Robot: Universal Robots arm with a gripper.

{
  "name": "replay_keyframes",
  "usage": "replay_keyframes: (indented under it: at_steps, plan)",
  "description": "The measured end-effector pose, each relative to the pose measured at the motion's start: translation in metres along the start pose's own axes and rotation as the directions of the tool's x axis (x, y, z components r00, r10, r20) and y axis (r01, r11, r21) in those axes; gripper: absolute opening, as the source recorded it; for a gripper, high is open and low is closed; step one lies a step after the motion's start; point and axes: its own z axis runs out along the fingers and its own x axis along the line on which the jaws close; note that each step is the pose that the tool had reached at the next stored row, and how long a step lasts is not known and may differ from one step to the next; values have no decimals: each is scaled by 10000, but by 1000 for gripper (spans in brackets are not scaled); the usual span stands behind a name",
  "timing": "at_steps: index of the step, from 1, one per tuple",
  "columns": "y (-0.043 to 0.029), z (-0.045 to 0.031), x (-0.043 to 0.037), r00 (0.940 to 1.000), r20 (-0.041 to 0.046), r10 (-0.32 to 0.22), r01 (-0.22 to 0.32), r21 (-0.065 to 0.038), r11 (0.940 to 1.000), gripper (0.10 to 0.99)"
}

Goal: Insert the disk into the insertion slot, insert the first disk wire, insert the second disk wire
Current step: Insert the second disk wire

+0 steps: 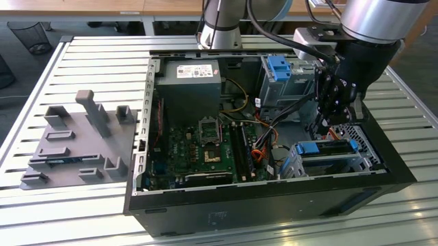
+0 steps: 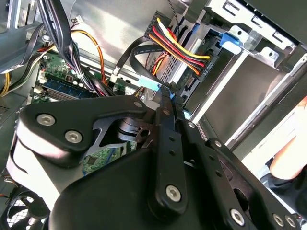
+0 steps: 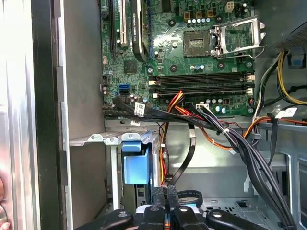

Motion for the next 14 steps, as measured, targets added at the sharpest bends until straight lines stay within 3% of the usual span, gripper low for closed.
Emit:
replay_keyframes:
  at_steps: [3, 8, 14]
  plan:
    - [-1, 2, 19, 10000, 19, 1, -1, 0, 10000, 141]
    - [-3, 5, 57, 9998, 220, 3, -3, -13, 10000, 141]
    - [-4, 8, 70, 9998, 223, 3, -3, -5, 10000, 141]
